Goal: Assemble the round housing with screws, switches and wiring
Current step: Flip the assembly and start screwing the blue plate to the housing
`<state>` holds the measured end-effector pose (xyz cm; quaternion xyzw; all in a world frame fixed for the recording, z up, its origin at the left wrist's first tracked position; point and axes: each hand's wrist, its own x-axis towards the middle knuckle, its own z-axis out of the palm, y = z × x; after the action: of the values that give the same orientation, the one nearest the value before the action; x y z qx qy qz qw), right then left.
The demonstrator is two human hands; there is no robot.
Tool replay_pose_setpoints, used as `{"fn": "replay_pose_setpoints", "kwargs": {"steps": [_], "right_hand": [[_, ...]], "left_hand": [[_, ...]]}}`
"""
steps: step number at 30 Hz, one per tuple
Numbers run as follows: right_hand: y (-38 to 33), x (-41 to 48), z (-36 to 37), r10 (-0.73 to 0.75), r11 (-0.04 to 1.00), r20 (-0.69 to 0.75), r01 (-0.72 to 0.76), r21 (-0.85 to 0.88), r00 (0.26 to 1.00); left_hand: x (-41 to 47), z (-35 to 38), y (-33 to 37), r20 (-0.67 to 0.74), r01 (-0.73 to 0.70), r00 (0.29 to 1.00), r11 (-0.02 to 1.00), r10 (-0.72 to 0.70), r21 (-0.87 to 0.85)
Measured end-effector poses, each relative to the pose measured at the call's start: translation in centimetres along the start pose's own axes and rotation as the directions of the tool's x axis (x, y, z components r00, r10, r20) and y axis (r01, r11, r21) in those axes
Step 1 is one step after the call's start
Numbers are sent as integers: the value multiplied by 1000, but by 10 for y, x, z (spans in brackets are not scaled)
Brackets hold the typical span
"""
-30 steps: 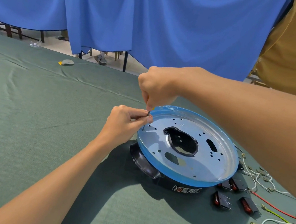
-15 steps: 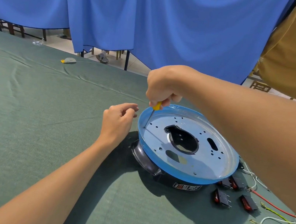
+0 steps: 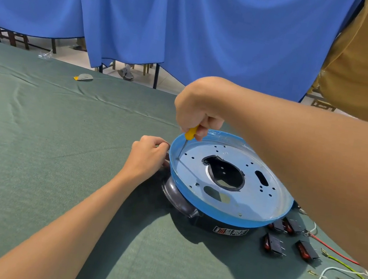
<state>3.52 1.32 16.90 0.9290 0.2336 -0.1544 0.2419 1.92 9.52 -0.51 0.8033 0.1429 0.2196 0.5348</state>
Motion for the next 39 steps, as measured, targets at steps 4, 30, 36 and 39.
{"fn": "replay_pose_setpoints", "kwargs": {"steps": [4,30,36,39], "right_hand": [[39,2,22,1,960,-263,73,270,965],[28,29,137,212,71,-247,237,969,946],[61,10,138,385,432,-460,284,856,800],[77,1,160,559,469,-496,240,850,664]], "left_hand": [[3,-2,-3,92,23,995,995,-32,99],[-8,-15,33,340,357,854,919,-393,164],[-16,-11,40,270,324,892,929,-363,179],[-20,-11,46,255,351,887,921,-385,168]]}}
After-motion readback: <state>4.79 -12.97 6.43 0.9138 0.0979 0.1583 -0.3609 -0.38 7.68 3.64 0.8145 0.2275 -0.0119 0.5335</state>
